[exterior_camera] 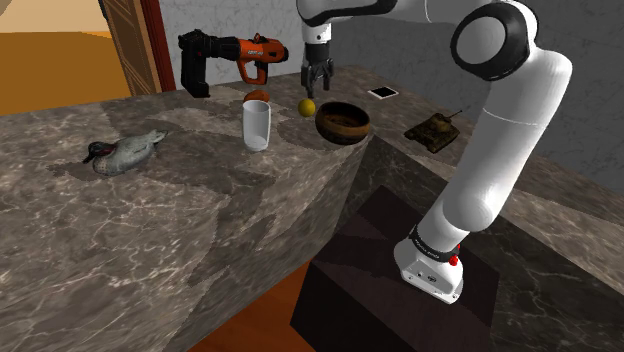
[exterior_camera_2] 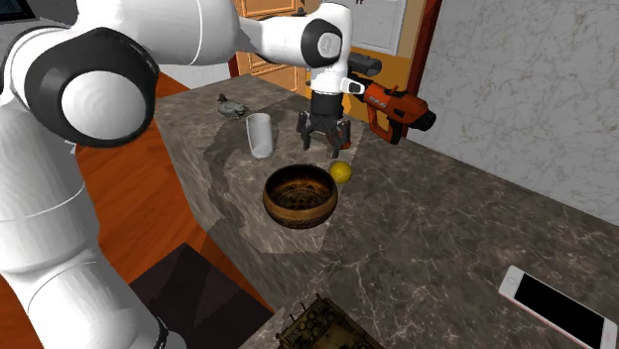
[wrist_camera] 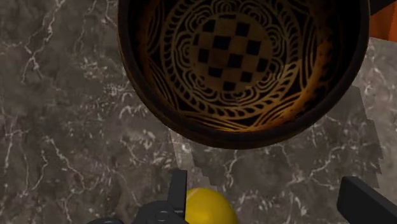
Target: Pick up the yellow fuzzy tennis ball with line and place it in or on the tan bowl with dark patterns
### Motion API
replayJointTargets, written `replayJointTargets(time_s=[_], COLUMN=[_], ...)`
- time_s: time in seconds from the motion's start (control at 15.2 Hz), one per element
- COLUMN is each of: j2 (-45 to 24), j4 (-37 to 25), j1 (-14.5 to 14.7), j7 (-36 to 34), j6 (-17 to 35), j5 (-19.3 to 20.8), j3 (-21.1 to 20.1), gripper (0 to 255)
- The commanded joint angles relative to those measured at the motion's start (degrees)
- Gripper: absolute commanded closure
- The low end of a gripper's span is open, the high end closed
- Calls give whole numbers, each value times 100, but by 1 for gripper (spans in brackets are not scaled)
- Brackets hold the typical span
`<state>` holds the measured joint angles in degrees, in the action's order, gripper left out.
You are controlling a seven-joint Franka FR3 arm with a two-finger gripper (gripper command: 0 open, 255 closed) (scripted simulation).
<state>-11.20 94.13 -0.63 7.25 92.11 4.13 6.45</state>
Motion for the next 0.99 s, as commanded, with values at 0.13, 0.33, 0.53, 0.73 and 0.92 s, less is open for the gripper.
replayJointTargets(time_s=[0.13, 0.33, 0.53, 0.73, 0.92], j2=[-1088, -2014, -2069, -1983, -1923], j4=[-1150, -2279, -2181, -1825, -1541], j1=[-71, -147, -159, -162, -166], j7=[65, 126, 124, 111, 101], j6=[-253, -594, -459, -187, 38], j5=[34, 45, 54, 64, 71], j3=[39, 67, 70, 74, 78], gripper=[0, 0, 0, 0, 0])
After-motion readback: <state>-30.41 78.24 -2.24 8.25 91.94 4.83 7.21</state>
